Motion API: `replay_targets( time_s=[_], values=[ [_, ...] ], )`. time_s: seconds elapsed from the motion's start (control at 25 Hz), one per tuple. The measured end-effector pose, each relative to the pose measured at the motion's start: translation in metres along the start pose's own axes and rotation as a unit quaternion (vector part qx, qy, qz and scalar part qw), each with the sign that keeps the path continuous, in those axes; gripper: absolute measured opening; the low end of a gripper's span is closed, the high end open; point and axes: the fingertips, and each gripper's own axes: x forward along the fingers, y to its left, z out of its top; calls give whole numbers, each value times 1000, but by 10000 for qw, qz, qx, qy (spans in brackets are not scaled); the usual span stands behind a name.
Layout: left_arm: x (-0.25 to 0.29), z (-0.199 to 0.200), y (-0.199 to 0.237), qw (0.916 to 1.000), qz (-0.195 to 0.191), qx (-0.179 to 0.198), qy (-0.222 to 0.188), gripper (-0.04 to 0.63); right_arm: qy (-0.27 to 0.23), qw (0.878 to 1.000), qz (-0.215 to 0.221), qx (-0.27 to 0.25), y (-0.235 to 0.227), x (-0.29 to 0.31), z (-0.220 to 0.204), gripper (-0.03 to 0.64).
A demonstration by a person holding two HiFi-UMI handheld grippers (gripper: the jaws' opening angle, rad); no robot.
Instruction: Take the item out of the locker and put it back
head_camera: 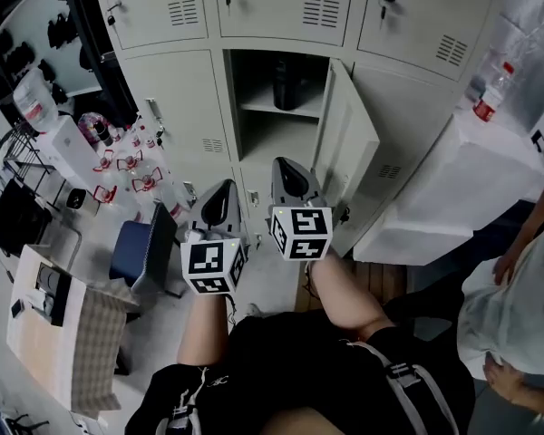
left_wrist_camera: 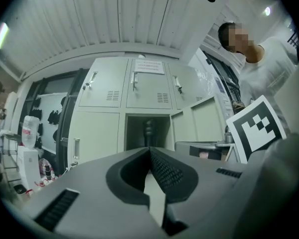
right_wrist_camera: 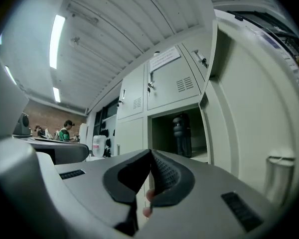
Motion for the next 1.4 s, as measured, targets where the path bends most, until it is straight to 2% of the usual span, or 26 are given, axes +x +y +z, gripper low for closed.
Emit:
replay_targets(
  time_s=[0.12, 0.2, 0.24, 0.28, 0.32, 0.4, 0.52, 0.68, 0.88, 1.16, 1.4],
  values=[
    [35, -5, 26, 9997, -233, -72, -22, 12, -3, 9992, -389, -24, -11, 40, -9, 15],
    [57, 0, 41, 9993, -373, -45, -77, 12, -188, 9976, -666, -82, -20, 65, -1, 7],
    [67, 3, 49, 9990, -439, -34, -114, 12, -287, 9968, -735, -124, -22, 77, 4, 52],
    [76, 6, 55, 9986, -503, -45, -151, 12, -358, 9963, -771, -154, -25, 89, 9, 187],
    [85, 7, 61, 9982, -565, -71, -178, 12, -399, 9957, -826, -161, -29, 100, 12, 243],
    [99, 5, 70, 9975, -680, -113, -185, 12, -410, 9939, -1012, -130, -41, 119, 14, 302],
    [113, -3, 76, 9963, -846, -118, -129, 12, -326, 9919, -1226, -64, -59, 144, 12, 350],
    [121, -15, 79, 9950, -996, -76, -71, 12, -225, 9892, -1448, 9, -84, 175, 8, 384],
    [122, -30, 91, 9950, -1000, -27, 18, 12, -82, 9860, -1665, -28, -109, 207, 4, 411],
    [120, -38, 118, 9962, -872, 3, 47, 12, 33, 9846, -1696, -431, -119, 244, 7, 407],
    [121, -39, 129, 9964, -841, 70, 29, 12, 138, 9816, -1878, -309, -136, 265, 4, 405]
  ],
)
